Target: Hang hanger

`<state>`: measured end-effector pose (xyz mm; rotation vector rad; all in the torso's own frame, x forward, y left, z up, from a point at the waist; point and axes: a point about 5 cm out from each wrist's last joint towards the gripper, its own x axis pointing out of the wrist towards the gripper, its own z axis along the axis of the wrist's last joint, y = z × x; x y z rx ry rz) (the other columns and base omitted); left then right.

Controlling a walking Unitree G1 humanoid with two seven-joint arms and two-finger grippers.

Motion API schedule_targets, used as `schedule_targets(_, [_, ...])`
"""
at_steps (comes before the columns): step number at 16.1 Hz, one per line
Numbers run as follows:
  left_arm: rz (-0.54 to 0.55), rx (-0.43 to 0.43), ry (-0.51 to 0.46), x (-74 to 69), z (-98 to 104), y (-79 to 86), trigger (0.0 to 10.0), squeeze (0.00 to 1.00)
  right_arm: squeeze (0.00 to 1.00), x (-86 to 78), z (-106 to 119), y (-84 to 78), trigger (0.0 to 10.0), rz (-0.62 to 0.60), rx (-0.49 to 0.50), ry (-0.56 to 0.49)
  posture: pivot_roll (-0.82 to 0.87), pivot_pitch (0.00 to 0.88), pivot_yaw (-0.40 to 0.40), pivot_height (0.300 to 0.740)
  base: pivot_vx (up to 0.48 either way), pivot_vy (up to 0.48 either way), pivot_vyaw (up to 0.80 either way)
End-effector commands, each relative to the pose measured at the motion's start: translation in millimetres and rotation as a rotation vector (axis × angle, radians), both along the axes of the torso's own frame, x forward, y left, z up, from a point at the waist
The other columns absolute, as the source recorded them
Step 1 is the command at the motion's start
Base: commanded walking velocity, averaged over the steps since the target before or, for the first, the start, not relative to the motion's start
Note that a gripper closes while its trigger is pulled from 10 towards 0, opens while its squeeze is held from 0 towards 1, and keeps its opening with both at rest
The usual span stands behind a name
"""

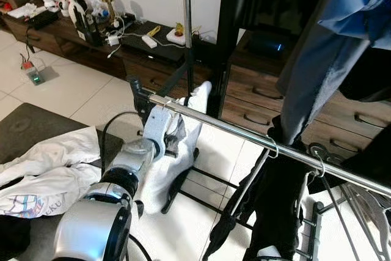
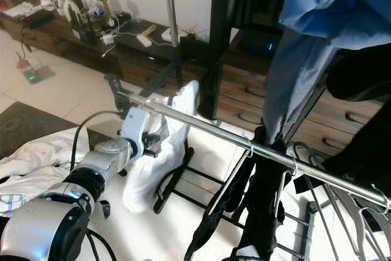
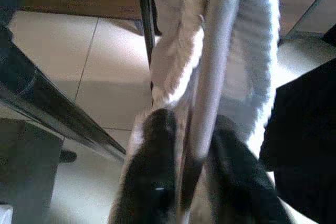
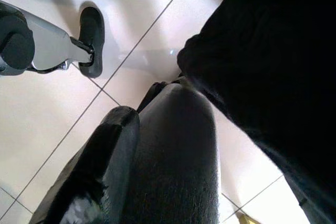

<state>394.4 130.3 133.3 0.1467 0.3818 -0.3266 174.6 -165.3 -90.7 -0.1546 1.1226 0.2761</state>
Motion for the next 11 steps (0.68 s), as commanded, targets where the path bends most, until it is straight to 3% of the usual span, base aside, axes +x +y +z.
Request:
schedule_targets(1, [0.007,-0.029,-0.007,-0.2,0.0,-0.6,10.0,1.0,0.0,-9.9,-4.3,-1.6,10.0,-0.003,-0.004,0.038,-0.04,0.181,-0.046,0.74,0.0,0.0,0.0])
schedule_targets(8, [-0.024,-0.083,-0.108,-0.3,14.9,-4.9,10.0,1.0,0.0,-8.1,-3.5,-1.7,10.0,-0.003,-0.007,0.035,-0.02,0.176,-0.046,0.74,0.0,0.0,0.0])
schedule_targets(11, [-0.031,-0.117,-0.171,-17.1,16.1,-1.8,10.0,1.0,0.0,-7.6,-3.4,-0.9,10.0,-0.005,-0.004,0.034,-0.02,0.171,-0.039,0.74,0.0,0.0,0.0])
